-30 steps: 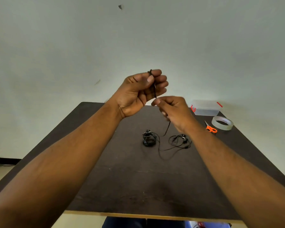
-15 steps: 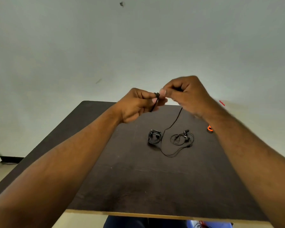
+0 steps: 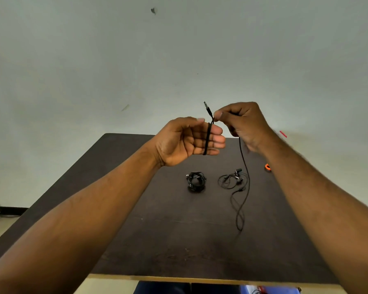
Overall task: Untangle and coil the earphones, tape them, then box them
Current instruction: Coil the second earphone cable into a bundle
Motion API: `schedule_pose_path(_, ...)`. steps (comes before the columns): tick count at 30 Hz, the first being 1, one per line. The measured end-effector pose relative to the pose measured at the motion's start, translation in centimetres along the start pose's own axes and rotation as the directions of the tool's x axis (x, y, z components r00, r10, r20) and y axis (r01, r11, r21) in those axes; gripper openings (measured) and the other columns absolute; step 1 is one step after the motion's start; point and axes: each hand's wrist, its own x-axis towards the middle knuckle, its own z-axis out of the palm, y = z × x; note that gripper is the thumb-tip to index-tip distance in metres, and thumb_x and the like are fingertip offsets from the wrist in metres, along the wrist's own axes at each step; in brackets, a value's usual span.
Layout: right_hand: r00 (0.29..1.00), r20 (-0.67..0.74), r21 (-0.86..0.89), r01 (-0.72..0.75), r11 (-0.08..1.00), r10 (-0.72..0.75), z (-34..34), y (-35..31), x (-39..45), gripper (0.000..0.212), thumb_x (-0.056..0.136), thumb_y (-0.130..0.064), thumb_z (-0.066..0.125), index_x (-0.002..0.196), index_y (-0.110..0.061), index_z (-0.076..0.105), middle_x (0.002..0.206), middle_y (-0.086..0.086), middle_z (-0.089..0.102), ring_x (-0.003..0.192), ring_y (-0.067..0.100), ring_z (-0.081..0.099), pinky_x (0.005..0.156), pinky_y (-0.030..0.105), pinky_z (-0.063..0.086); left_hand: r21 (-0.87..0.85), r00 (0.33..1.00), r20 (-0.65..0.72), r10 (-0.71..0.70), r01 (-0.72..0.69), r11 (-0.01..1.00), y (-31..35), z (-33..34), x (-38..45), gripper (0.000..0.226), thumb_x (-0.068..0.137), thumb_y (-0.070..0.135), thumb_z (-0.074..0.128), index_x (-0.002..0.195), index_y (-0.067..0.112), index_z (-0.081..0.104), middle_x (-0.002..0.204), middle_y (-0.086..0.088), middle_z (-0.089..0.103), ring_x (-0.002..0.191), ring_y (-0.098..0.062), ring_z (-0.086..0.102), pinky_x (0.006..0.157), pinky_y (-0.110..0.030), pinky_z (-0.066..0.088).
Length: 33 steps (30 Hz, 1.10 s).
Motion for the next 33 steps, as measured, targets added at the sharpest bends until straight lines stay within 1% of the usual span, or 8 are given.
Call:
schedule_pose_path(4,0.999,0.042,-0.001,-0.032,0.999,0.032,1.5,0.8,-1.0,0.02,0.089,-0.004,0.064,0.076,-0.017,0.071,0.054,-0.013,0.065,0.052,-0.003,0.058,0.051,0.013,0.043,-0.01,0.998,-0.054,0.014,-0.014,1.0,0.2,0.2,0.0,0.068,0.093,0.056,0.039,0.099,-0.002,0.072,0.1,-0.022,0.072,0.1,-0.035,0.069,0.093,-0.051,0.052)
schedule_pose_path(8,0.998,0.059,-0.022,0.001,1.0,0.001,2.1,1.4,-1.5,0.013,0.087,-0.01,0.068,0.086,-0.021,0.074,0.073,-0.016,0.073,0.077,0.0,0.069,0.071,0.017,0.054,-0.012,0.968,-0.248,-0.042,0.04,0.999,1.0,0.8,0.2,0.092,0.085,0.076,0.03,0.088,-0.006,0.071,0.089,-0.024,0.071,0.091,-0.036,0.071,0.087,-0.053,0.055)
schedule_pose_path(12,0.993,0.104,-0.101,0.062,0.993,-0.052,1.9,1.2,-1.4,0.014,0.087,-0.012,0.069,0.084,-0.024,0.075,0.079,-0.012,0.074,0.083,0.004,0.07,0.077,0.02,0.055,0.073,0.937,-0.339,-0.086,0.117,0.99,1.0,1.0,0.2,0.056,0.087,0.054,0.06,0.08,0.0,0.069,0.079,-0.019,0.071,0.083,-0.031,0.072,0.081,-0.048,0.058)
schedule_pose_path(14,0.988,0.142,-0.142,0.081,0.987,-0.061,2.0,1.2,-1.4,0.011,0.087,-0.012,0.068,0.091,-0.019,0.075,0.084,-0.011,0.073,0.084,0.003,0.07,0.079,0.019,0.055,0.071,0.924,-0.362,-0.119,0.155,0.985,0.9,1.0,0.2,0.056,0.087,0.055,0.061,0.075,0.001,0.068,0.077,-0.018,0.071,0.081,-0.03,0.072,0.081,-0.048,0.058)
schedule_pose_path(21,0.962,0.235,-0.279,0.206,0.938,-0.141,1.6,1.4,-1.2,0.026,0.089,-0.002,0.063,0.111,-0.012,0.071,0.073,-0.014,0.063,0.072,-0.007,0.06,0.068,0.007,0.042,-0.057,0.935,-0.295,-0.195,0.187,0.981,0.4,0.4,0.4,0.108,0.076,0.088,0.016,0.075,-0.006,0.07,0.081,-0.026,0.07,0.082,-0.037,0.071,0.08,-0.054,0.057)
schedule_pose_path(24,0.918,0.286,-0.378,0.371,0.848,-0.274,1.2,1.3,-1.0,0.026,0.088,-0.007,0.061,0.11,-0.013,0.072,0.068,-0.006,0.058,0.066,0.002,0.057,0.061,0.011,0.041,-0.033,0.926,-0.317,-0.203,0.203,0.979,0.2,0.3,0.6,0.095,0.082,0.082,0.03,0.075,-0.004,0.07,0.078,-0.023,0.07,0.077,-0.034,0.072,0.078,-0.051,0.059)
schedule_pose_path(28,0.841,0.383,-0.576,0.541,0.613,-0.382,0.8,1.2,-0.8,0.03,0.086,-0.021,0.046,0.089,-0.013,0.075,0.063,-0.003,0.051,0.056,0.011,0.047,0.05,0.028,0.042,0.055,0.937,-0.3,-0.178,0.204,0.978,0.0,0.5,0.5,0.044,0.09,0.044,0.061,0.081,0.001,0.069,0.078,-0.015,0.071,0.08,-0.028,0.072,0.081,-0.047,0.059)
schedule_pose_path(33,0.91,0.298,-0.474,0.403,0.783,-0.288,0.2,1.6,-0.7,0.02,0.086,-0.009,0.06,0.092,-0.018,0.077,0.063,-0.011,0.055,0.059,0.001,0.051,0.058,0.018,0.041,-0.004,0.986,-0.129,-0.105,0.105,0.994,-0.3,0.1,0.1,0.024,0.085,0.02,0.062,0.093,0.0,0.072,0.089,-0.016,0.073,0.087,-0.027,0.073,0.08,-0.043,0.059)
